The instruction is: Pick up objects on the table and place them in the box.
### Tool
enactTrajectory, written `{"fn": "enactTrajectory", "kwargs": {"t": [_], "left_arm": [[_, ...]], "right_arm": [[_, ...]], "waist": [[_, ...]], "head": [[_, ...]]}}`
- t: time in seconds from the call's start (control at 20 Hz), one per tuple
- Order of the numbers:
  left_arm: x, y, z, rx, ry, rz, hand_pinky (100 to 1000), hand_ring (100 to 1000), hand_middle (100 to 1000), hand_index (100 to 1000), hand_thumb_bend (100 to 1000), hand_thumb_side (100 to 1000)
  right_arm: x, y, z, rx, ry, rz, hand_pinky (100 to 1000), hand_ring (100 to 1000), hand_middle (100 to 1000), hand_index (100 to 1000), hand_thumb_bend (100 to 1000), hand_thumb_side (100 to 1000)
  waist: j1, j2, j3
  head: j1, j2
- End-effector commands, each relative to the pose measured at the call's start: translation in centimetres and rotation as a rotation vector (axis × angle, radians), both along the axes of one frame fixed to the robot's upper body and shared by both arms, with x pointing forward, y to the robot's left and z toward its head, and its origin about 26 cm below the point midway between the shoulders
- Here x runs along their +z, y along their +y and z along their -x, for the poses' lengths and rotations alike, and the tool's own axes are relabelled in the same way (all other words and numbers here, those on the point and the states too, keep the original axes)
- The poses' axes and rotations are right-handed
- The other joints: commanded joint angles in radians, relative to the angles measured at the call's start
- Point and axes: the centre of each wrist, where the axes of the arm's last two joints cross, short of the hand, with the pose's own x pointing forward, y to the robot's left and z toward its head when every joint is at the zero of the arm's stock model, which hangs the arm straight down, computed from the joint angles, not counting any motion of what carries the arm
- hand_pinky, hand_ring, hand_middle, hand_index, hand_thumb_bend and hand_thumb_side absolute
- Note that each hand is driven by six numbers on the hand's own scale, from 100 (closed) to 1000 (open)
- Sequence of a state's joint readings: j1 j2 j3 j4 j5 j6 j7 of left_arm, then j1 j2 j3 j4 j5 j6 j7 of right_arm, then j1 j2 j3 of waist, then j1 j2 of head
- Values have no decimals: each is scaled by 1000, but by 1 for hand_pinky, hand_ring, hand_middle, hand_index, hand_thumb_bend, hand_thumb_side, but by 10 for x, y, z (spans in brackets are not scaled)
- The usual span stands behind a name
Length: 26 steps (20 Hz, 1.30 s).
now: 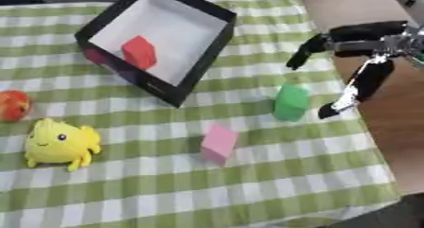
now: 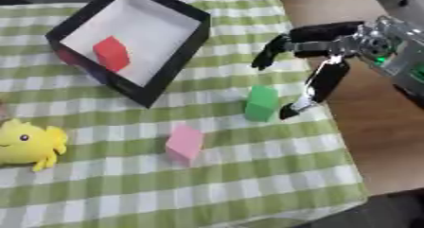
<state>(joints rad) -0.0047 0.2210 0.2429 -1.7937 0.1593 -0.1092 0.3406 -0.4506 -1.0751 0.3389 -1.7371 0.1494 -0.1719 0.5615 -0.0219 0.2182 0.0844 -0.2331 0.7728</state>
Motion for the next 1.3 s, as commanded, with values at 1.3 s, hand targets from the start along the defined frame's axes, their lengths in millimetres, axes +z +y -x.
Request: {"fn": "enactTrajectory", "kwargs": {"t": [1.3], "left_arm": [[10, 2, -1, -12, -28, -19, 908, 648, 743, 838, 276, 709]], "right_arm": [[-20, 15, -2, -248, -30, 27, 939, 788, 699, 864, 648, 450]], "waist": [[-10, 0, 10]], "head": [[-11, -3]]}}
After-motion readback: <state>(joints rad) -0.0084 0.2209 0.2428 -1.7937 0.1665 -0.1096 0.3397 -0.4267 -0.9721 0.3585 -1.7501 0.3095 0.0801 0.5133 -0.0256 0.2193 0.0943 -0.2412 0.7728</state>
